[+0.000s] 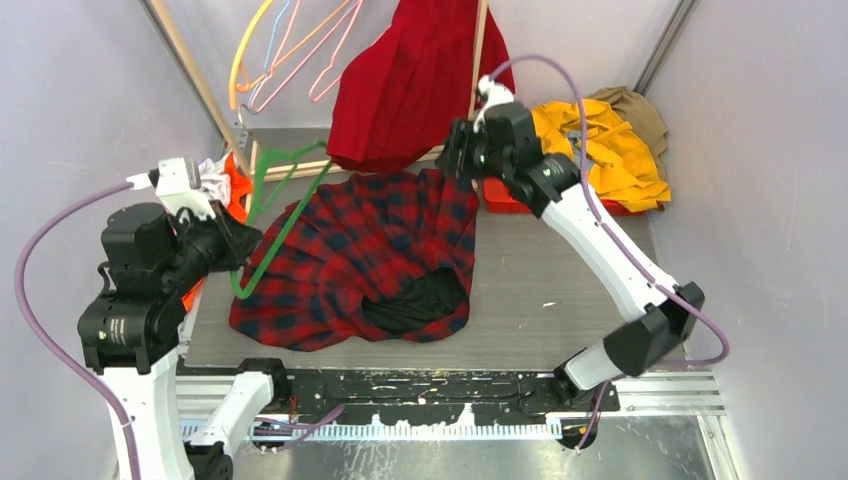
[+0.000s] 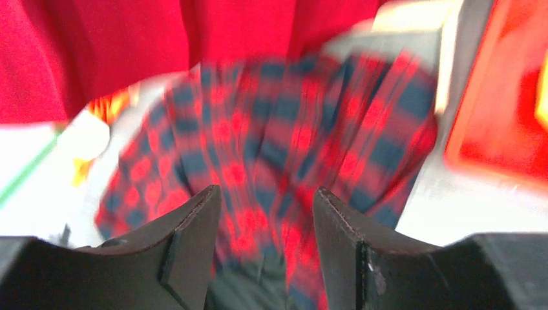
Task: Place the skirt on the hanger
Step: Pick up the hanger from the clothesline, then adjust the skirt on the hanger.
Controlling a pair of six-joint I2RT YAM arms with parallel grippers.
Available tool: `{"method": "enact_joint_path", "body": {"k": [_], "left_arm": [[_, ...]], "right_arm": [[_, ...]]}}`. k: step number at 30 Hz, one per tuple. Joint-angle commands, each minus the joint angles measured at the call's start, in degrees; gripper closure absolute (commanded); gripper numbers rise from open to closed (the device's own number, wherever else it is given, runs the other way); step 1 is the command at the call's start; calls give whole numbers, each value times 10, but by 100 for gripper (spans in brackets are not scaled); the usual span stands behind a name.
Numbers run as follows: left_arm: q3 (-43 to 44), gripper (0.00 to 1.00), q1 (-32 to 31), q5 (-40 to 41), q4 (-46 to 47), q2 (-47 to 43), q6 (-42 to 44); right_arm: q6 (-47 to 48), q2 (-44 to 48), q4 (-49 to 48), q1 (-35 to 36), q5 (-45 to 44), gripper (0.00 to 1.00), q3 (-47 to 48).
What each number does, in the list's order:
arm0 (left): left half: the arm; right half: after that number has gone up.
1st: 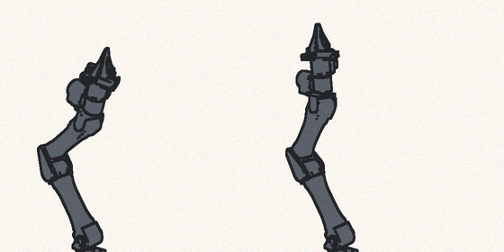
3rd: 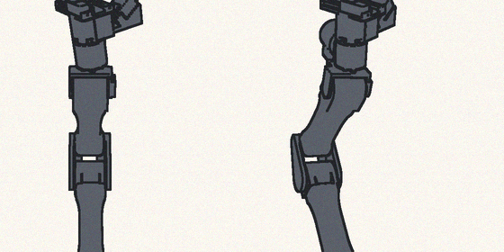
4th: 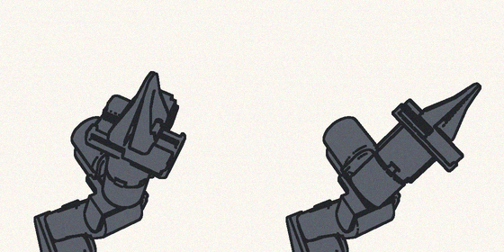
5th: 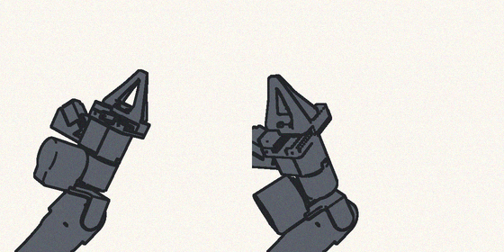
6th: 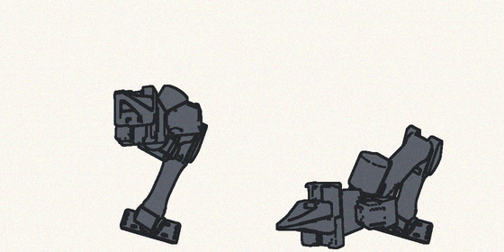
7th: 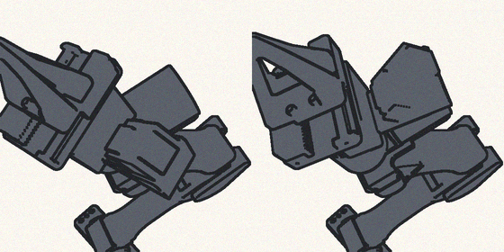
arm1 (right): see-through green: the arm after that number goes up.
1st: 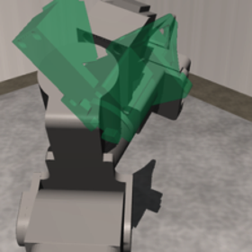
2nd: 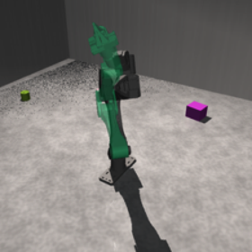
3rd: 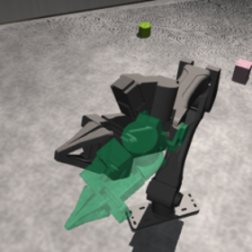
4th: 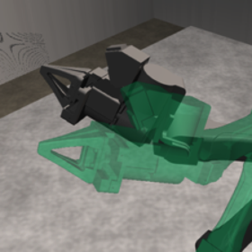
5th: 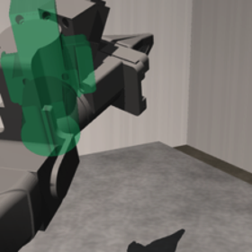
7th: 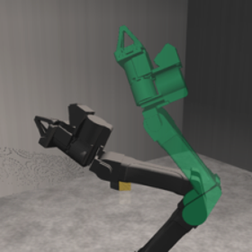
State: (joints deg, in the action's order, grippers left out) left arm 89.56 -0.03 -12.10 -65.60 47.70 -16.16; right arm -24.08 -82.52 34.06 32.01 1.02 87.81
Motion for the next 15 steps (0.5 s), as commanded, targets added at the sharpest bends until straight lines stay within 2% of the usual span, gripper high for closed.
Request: {"method": "enact_joint_path", "body": {"k": [1, 4, 6, 9, 12, 15], "left_arm": [[-7, 100, -3, -12, -45, -35, 7], [-55, 100, -20, -12, -36, -61, -7], [-91, 100, -19, -7, -27, -83, -13], [-135, 100, -19, -26, -10, -109, -27], [-179, 100, -19, -54, -20, -127, -26], [-216, 100, -32, -58, -33, -149, -28]], "right_arm": [[21, -77, -66, -16, -145, 41, 183], [51, -174, -87, -28, -252, 43, 306], [65, -244, -87, -39, -270, 46, 403], [72, -348, -84, -48, -283, 60, 540], [73, -413, -129, -49, -295, 73, 603], [72, -448, -200, -50, -311, 75, 608]]}}
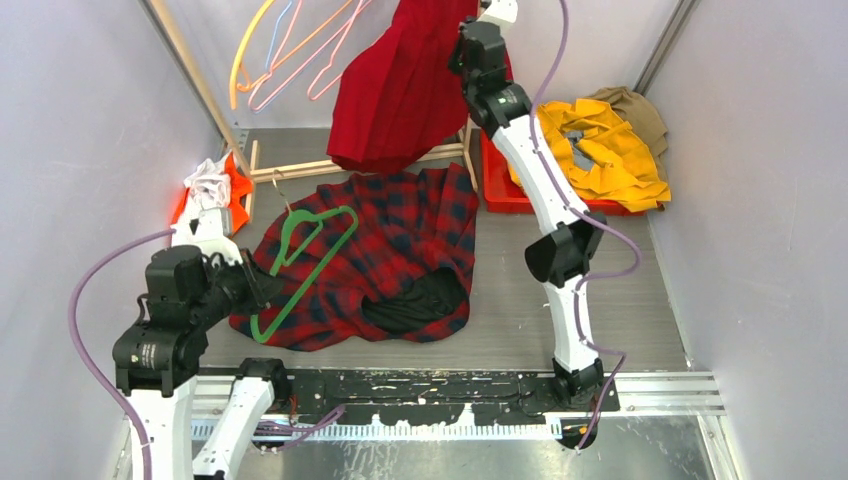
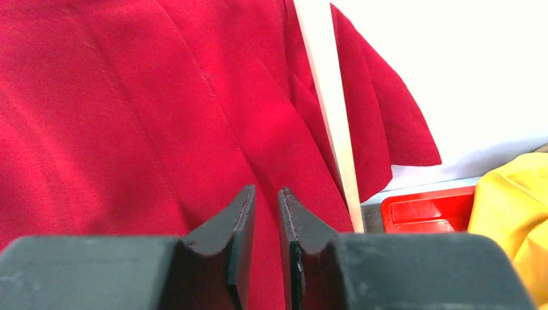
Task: Place the skirt on the hanger
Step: Adjust the skirt on the hanger.
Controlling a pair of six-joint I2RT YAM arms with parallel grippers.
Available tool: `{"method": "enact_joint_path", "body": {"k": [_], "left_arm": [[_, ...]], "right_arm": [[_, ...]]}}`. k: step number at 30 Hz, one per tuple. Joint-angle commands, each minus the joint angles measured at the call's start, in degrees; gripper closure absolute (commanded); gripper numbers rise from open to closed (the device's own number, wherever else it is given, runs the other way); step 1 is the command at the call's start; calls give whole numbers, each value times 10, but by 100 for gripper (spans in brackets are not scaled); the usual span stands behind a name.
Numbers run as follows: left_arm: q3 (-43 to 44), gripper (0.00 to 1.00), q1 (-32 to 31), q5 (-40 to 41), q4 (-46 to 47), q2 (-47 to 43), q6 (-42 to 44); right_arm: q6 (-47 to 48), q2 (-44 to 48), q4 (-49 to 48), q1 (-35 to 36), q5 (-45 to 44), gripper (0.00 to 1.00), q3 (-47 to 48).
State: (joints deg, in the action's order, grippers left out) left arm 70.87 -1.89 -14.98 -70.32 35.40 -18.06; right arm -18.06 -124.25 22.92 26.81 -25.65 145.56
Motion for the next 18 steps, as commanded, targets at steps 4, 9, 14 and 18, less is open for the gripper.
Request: {"method": "enact_joint_path", "body": {"k": [4, 9, 14, 18], "left_arm": [[-79, 100, -21, -43, 32, -57, -19], [-91, 100, -21, -52, 34, -67, -16], [-116, 100, -21, -70, 51, -77, -22], [-125, 100, -21, -81, 57, -80, -23]], "right_arm": [[-26, -62, -193, -4, 20, 70, 10], [-74, -117, -250, 0, 124, 62, 41], [-57, -136, -325, 32, 214, 55, 41], [-57, -145, -345, 58, 266, 52, 41]]}}
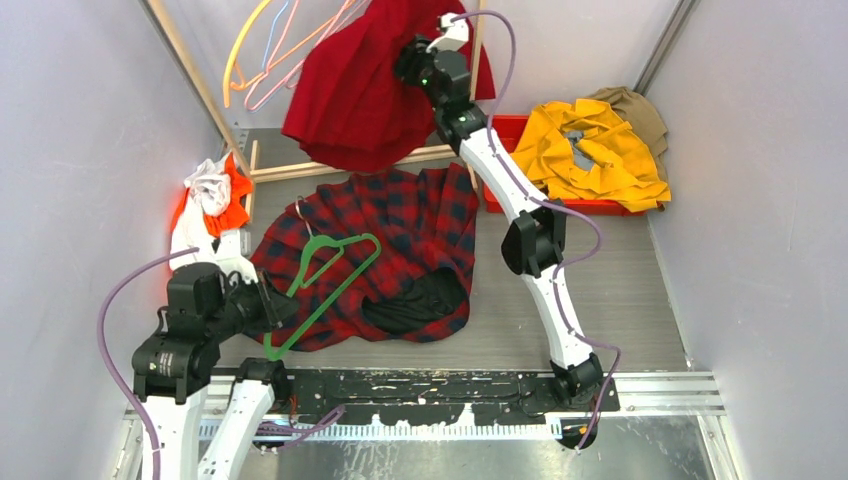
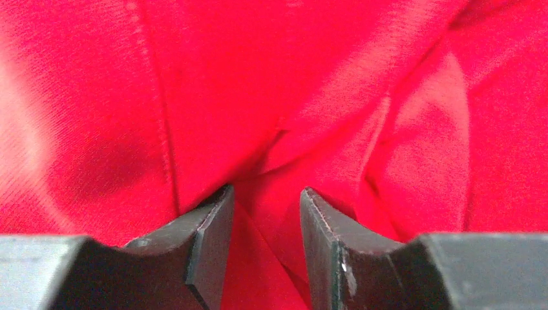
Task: Place the skirt on the hanger
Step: Adjust the skirt on the hanger.
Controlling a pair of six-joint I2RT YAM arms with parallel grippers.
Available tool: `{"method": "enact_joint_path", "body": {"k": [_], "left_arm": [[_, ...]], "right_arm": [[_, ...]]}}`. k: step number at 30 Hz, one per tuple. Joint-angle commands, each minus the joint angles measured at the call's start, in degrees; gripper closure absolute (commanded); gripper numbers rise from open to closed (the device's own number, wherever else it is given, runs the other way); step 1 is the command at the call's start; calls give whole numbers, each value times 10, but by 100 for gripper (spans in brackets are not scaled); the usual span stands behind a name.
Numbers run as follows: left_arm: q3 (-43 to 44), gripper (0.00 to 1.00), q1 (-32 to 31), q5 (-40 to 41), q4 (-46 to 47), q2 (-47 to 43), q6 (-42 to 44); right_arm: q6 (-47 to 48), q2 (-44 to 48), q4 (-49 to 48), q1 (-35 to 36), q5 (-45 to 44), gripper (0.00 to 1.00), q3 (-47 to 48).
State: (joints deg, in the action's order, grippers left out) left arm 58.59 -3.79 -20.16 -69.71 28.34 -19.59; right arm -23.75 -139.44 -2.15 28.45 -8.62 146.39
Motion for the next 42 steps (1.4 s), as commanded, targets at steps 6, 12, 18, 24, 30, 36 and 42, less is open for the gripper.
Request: {"method": "enact_joint_path", "body": {"k": [6, 12, 18, 24, 30, 36, 42], "left_arm": [[-5, 100, -2, -56, 76, -14, -15], [-5, 100, -2, -110, 128, -22, -30], [-4, 100, -2, -150, 168, -24, -44], [-28, 100, -2, -237, 246, -16, -84], [-58, 100, -10, -319, 353, 0, -144], [-54, 100, -43, -365, 422, 42, -176], [-46, 100, -60, -378, 447, 73, -179]], "right_arm": [[15, 24, -57, 75, 55, 48, 9], [-16, 167, -3, 62, -7, 40, -165], [-8, 334, 3, 45, 49, 32, -386], [30, 476, 82, 30, 210, 29, -492], [112, 532, 223, 32, 498, 28, -500], [194, 517, 333, 33, 592, 27, -487], [202, 504, 334, 33, 655, 32, -508]]}}
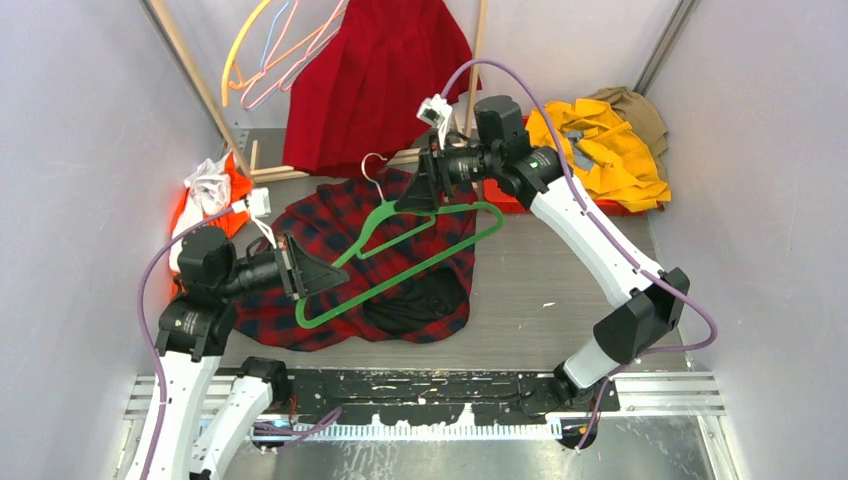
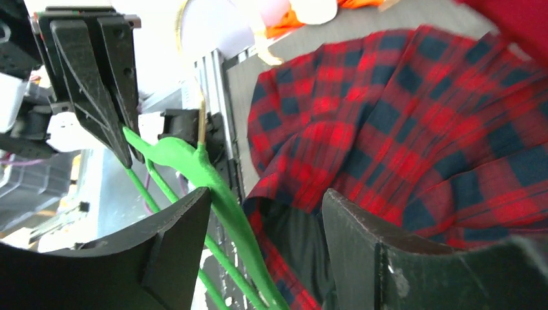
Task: Place the skirt on the hanger
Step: Adjust the skirt on the hanger.
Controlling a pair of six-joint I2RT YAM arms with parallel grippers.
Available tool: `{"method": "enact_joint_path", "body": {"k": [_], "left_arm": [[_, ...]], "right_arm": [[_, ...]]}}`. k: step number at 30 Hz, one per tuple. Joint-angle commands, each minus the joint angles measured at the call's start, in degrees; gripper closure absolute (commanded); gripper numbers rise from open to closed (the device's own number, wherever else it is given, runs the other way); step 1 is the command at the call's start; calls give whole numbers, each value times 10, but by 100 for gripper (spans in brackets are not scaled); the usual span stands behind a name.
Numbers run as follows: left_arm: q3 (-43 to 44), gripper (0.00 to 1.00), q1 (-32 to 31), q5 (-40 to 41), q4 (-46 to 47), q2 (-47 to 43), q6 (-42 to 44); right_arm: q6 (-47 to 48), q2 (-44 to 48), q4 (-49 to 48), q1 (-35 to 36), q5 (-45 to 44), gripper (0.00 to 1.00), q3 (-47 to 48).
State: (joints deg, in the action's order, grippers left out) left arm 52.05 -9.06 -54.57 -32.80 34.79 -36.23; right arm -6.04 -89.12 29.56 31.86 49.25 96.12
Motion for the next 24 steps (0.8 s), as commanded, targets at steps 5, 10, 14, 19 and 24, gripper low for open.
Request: {"method": "enact_joint_path", "body": {"k": [5, 10, 14, 19, 24], "left_arm": [[10, 100, -10, -32, 99, 31, -12], [10, 100, -10, -32, 122, 67, -8], [27, 99, -10, -10, 102, 98, 20], [154, 66, -10, 80, -34, 156, 128], [295, 60, -10, 97, -45, 220, 146]], "right_arm": [[23, -5, 11, -1, 110, 43, -12], [10, 13, -27, -1, 130, 60, -46], [-7, 27, -51, -2, 128, 98, -61], [-35, 56, -50, -9, -62, 99, -80], [-147, 116, -81, -95, -223, 99, -140]]}}
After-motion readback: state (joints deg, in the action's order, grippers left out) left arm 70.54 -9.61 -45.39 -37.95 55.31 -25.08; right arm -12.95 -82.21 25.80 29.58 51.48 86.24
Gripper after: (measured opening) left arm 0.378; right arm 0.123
